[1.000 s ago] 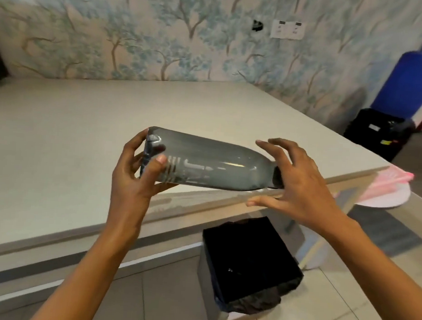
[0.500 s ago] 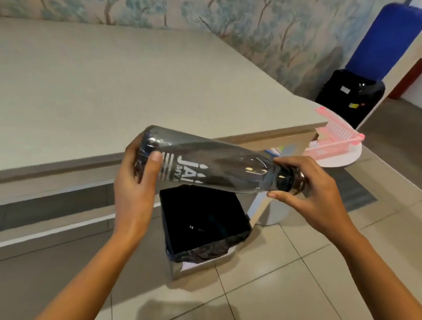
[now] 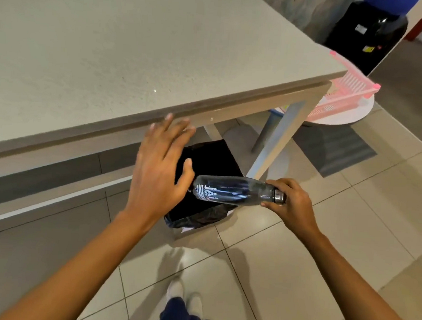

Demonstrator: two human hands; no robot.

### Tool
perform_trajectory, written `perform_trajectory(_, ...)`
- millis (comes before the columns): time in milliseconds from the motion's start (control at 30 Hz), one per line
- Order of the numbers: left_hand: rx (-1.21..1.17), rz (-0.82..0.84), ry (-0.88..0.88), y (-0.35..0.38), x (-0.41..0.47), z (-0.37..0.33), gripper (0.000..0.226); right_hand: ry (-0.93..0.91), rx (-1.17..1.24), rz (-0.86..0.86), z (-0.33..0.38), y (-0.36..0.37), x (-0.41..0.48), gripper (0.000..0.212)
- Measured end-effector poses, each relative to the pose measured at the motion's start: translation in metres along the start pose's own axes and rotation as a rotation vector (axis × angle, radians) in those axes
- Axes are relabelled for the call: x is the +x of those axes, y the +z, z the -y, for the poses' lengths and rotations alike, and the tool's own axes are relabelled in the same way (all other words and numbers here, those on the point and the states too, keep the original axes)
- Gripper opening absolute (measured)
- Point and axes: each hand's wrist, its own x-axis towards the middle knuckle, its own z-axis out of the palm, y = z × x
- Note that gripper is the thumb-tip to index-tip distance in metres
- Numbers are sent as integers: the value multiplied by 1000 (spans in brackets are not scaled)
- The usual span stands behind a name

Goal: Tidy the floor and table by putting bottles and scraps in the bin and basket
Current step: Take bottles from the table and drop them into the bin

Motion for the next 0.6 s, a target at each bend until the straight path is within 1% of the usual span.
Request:
perform_trajectory(100, -9, 188, 68, 30, -7, 13, 35, 110, 1, 1, -10, 44, 14, 56)
perform_trajectory(167, -20, 293, 45, 56, -23, 24, 27, 217, 38, -20, -15, 73, 28, 57)
perform_trajectory(200, -29, 326, 1, 71, -32, 31, 24, 276, 58, -32, -18, 88, 37, 57)
perform_trajectory(267, -60, 367, -159, 107, -54, 46, 20, 420, 116, -40, -27, 121, 56, 57)
perform_trajectory(333, -95, 373, -396, 149, -82, 62, 20, 566, 191, -37, -40, 155, 74, 57)
perform_trajectory(400, -145, 394, -665, 195, -111, 84, 22, 648, 247, -39, -61, 193, 91, 55)
perform_trajectory(433, -147, 428, -767, 218, -126, 95, 26, 672, 258, -24, -72, 212, 98, 54)
perform_trajectory(467, -96, 502, -815, 238, -142, 105, 33, 691, 258, -2, -82, 227, 106, 52)
perform_trajectory(500, 2, 616, -797, 260, -159, 117, 43, 708, 260, 18, -95, 246, 114, 48)
perform_trajectory(533, 116, 733, -729, 279, -176, 127, 53, 720, 274, 30, -108, 264, 121, 45)
perform_trajectory(567, 216, 810, -634, 297, -191, 136, 59, 725, 307, 41, -121, 282, 128, 43)
perform_trajectory(600, 272, 845, -543, 313, -204, 142, 60, 726, 342, 62, -133, 300, 134, 42)
